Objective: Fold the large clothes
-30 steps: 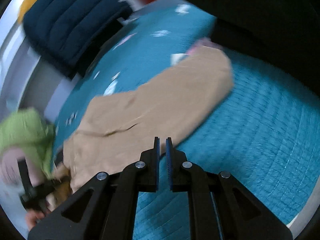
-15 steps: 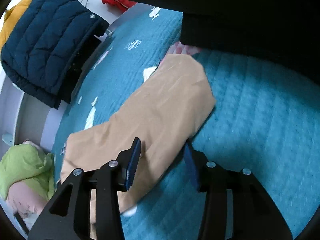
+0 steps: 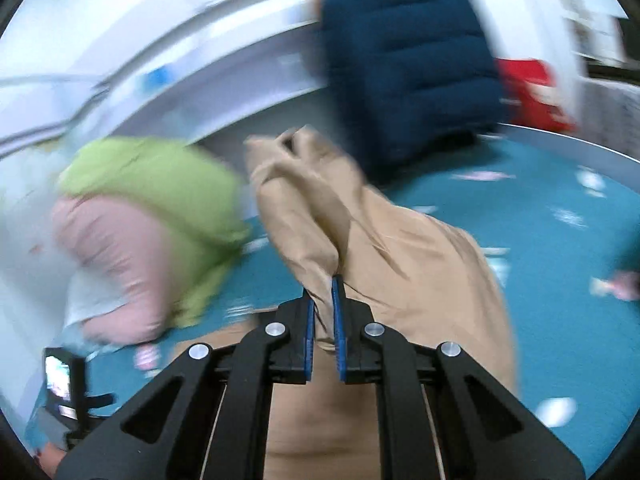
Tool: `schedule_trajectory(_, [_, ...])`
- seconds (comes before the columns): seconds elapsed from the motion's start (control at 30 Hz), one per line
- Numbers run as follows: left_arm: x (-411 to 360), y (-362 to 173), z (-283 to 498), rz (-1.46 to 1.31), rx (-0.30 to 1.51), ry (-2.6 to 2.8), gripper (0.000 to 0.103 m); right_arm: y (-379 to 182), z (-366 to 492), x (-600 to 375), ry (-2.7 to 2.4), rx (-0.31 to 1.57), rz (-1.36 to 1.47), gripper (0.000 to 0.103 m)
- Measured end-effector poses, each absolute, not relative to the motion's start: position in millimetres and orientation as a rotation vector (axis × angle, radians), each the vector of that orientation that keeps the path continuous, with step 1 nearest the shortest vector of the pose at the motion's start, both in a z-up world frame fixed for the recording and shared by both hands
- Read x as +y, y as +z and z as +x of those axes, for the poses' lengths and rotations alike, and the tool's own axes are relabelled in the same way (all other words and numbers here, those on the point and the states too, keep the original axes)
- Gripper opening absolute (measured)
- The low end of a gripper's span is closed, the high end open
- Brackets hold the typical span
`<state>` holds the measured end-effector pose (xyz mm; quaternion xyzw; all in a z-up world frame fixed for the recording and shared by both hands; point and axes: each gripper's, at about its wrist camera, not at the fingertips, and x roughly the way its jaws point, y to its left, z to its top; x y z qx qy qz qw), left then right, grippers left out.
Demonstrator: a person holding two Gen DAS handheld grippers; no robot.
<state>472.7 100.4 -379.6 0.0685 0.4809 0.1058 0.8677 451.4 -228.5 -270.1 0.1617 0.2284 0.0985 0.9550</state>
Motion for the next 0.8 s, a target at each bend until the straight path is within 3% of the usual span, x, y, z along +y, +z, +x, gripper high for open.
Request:
schedule_trajectory(0.1, [131,-371,464,0.122,0.993,0.261,0.085,-278,475,-143,0.315,0.548,0.282,0.008])
schedule_trajectory(0.23, [171,-371,450,0.068,0.995,0.296,0.085,-345,499,-33,0.355,0.793,0.116,0.014])
schedule_trajectory(0.37, [192,-375,442,0.033,1.014,0.302,0.085,-404,496,5,0.338,1.007,0.009,0.021])
schedule_trajectory(0.4, [193,-376,440,0.029,1.012,0.302,0.085,-403,487,2,0.338,0.991,0.021,0.027])
schedule_trajectory(0.47, [194,-375,439,0.023,1.007,0.300,0.085,-390,474,-9,0.355,0.968,0.057,0.048])
schedule_trajectory(0.5, [193,-374,438,0.012,1.006,0.298,0.085,-381,469,-15,0.368,0.950,0.081,0.064])
schedule_trajectory(0.53, [191,-372,438,-0.003,1.003,0.290,0.085,-373,468,-16,0.375,0.931,0.096,0.071])
schedule_trajectory(0.8, [144,-359,451,0.012,0.981,0.220,0.089,-315,451,-90,0.368,0.885,0.247,0.072])
